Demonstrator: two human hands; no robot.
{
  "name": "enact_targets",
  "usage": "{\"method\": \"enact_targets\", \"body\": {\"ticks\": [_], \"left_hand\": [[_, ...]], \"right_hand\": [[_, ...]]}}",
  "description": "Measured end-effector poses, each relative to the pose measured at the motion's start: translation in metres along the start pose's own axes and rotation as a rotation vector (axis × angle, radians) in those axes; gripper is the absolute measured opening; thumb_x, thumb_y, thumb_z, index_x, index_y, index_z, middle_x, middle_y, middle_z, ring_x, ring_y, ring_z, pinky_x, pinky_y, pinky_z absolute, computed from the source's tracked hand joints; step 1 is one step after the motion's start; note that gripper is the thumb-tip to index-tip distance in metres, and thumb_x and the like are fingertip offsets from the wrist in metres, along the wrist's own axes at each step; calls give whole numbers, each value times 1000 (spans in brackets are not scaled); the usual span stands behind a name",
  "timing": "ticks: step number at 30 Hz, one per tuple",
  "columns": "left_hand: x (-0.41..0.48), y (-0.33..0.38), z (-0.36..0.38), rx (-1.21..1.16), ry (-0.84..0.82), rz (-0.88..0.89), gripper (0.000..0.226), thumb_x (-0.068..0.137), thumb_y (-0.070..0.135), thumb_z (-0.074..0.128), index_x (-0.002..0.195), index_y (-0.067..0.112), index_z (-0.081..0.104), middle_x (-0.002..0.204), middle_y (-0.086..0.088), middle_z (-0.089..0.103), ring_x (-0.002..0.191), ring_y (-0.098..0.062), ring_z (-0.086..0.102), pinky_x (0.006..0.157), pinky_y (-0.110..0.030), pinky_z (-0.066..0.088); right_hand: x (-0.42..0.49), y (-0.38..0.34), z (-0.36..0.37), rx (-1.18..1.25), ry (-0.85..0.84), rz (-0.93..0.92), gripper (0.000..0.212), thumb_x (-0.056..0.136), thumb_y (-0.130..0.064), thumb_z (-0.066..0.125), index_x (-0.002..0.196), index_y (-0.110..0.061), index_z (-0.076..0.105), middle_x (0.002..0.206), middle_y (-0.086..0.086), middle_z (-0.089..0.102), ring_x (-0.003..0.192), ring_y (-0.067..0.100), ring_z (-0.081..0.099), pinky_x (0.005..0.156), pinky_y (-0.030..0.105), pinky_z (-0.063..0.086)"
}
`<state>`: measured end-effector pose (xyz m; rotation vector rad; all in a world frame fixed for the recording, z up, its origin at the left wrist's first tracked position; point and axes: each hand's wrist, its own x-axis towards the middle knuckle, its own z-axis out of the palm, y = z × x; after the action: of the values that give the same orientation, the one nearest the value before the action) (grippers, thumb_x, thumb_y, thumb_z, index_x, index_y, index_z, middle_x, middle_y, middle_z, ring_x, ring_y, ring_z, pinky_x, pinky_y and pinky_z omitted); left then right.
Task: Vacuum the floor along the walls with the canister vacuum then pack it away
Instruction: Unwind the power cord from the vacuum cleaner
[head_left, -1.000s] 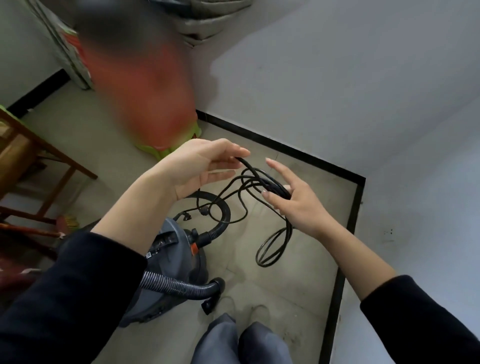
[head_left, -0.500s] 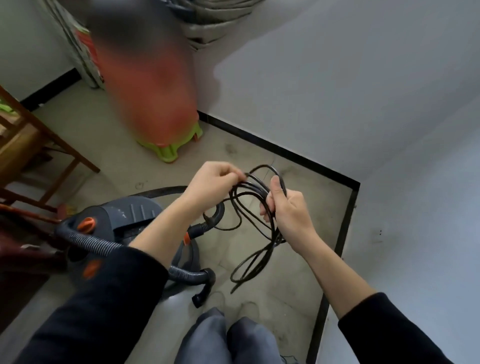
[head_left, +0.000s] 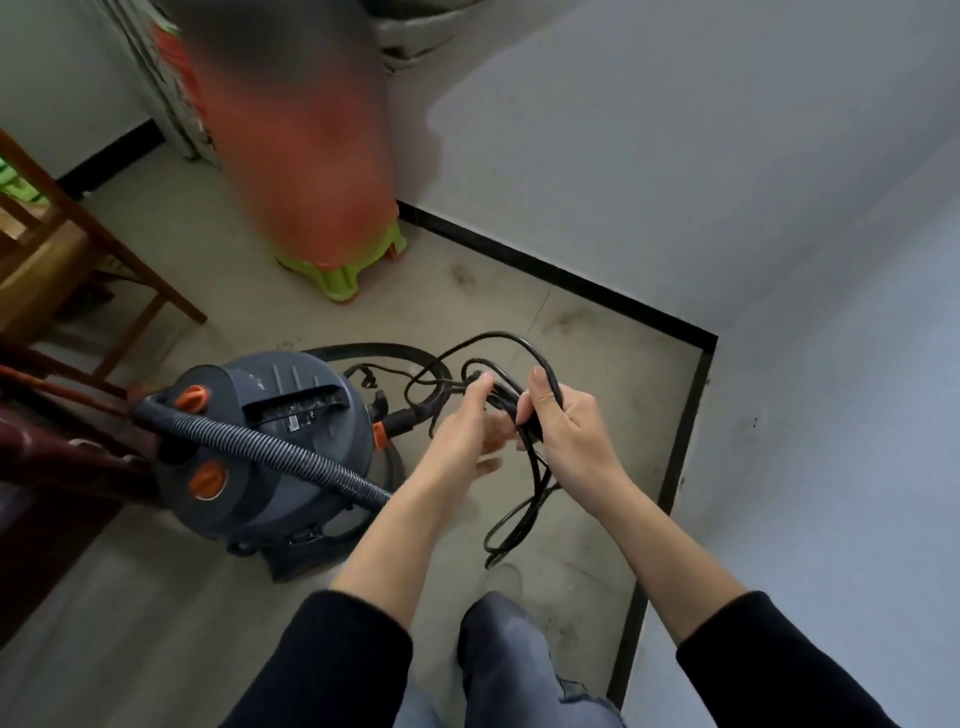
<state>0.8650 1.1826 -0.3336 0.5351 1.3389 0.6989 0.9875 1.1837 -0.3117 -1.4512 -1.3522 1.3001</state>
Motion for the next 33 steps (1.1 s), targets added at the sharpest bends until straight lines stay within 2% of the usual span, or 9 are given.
{"method": "enact_targets", "body": {"ticks": [3, 8, 13, 19, 21, 24, 26, 30, 33], "left_hand": [[0, -9, -10, -453, -270, -38, 54, 91, 46, 54, 118, 0, 60, 117, -18, 55, 112, -29, 51, 98, -42, 38], [-34, -50, -28, -680, -235, -91, 17, 100, 10, 47, 107, 2, 60, 96, -11, 66, 90, -22, 70, 91, -32, 53], [-65, -114, -55, -623, -205, -191, 14, 102, 5, 43, 100, 3, 57, 81, -9, 66, 75, -21, 72, 75, -30, 59], [-77, -165, -70, -373, -84, -258, 12, 98, 5, 53, 89, 4, 61, 72, -6, 67, 52, -9, 68, 47, -17, 51], [-78, -176, -74, -196, -70, -260, 11, 94, 8, 59, 84, 7, 64, 71, -5, 67, 54, -9, 65, 48, -18, 50], [-79, -186, -84, 95, -51, -256, 8, 86, 14, 62, 81, 8, 64, 84, -12, 67, 70, -18, 60, 55, -25, 44], [-80, -195, -94, 195, -50, -270, 10, 85, 15, 60, 87, 6, 64, 82, -11, 70, 76, -22, 64, 61, -29, 48], [-93, -212, -111, 324, -73, -340, 7, 87, 5, 60, 82, 5, 65, 77, -10, 66, 73, -24, 65, 82, -42, 56], [-100, -219, -122, 341, -53, -318, 4, 82, 5, 65, 86, 4, 66, 83, -11, 66, 74, -21, 66, 81, -38, 56]], "right_hand": [[-29, 5, 8, -13, -34, -5, 50, 102, -34, 38, 64, -8, 58, 83, 25, 63, 72, 25, 60, 73, 41, 52], [-72, -14, -1, -204, 254, -35, 52, 103, -40, 37, 74, -8, 65, 75, 8, 70, 71, 19, 68, 72, 39, 57], [-89, -74, -14, 76, 403, -142, 33, 105, -38, 34, 110, -21, 61, 65, 0, 66, 58, 16, 65, 63, 32, 56], [-131, -132, -17, 105, 565, -485, 43, 104, -37, 28, 140, -21, 46, 125, -10, 62, 114, 4, 61, 92, 26, 51], [-145, -139, -20, 42, 667, -565, 37, 103, -35, 31, 131, -21, 52, 115, -20, 62, 108, -4, 60, 96, 22, 47], [-159, -139, -26, -150, 793, -675, 22, 104, -30, 32, 108, -12, 44, 69, -20, 41, 62, 2, 38, 69, 14, 37], [-163, -137, -30, -221, 795, -689, 22, 103, -31, 32, 102, -10, 39, 66, -15, 29, 58, 5, 28, 64, 14, 30], [-161, -112, -29, -96, 465, -313, 31, 106, -35, 34, 128, -23, 52, 88, -4, 70, 79, 10, 69, 76, 26, 55], [-157, -69, -13, 226, 141, 130, 35, 105, -28, 39, 140, -25, 44, 62, 3, 66, 55, 17, 64, 65, 34, 59]]}}
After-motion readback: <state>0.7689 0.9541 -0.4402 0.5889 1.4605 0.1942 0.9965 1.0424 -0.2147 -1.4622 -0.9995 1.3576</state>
